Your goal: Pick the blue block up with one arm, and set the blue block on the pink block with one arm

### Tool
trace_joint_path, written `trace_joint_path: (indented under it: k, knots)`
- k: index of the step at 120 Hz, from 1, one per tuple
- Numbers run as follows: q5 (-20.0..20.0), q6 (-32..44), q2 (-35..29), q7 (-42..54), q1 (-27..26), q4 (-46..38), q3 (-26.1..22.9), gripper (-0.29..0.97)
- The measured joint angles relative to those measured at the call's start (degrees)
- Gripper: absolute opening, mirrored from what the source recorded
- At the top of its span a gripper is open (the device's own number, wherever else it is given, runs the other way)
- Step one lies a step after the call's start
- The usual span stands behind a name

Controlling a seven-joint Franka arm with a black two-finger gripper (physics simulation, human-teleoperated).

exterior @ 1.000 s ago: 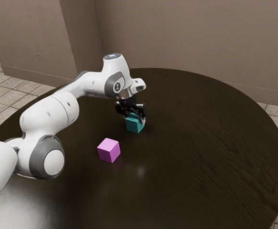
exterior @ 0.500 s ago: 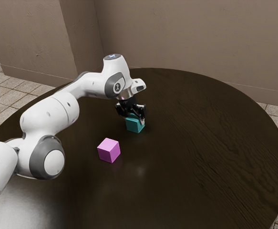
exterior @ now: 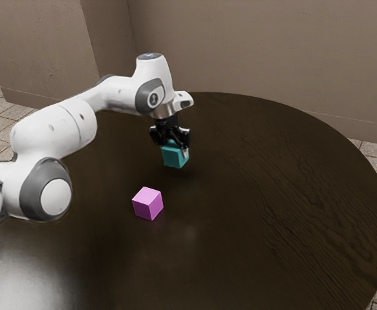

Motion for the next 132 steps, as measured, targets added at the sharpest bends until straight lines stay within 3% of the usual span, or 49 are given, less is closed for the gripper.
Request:
trace_joint_path:
  k: [27,40,80,101,132]
  knots:
    - [0.71,5.52,-25.24,-1.48,0.69,-35.80,1.68,0.32]
    - [2.05,11.41,-32.97,-2.03,1.93,-47.89,1.60,0.32]
    - [1.82,23.61,-42.71,-1.96,3.51,-64.30,1.07,0.32]
    - [-1.57,25.84,-44.65,-2.14,3.53,-68.95,1.03,0.32]
    - [-2.73,27.18,-47.64,-2.37,3.46,-74.03,0.87,0.32]
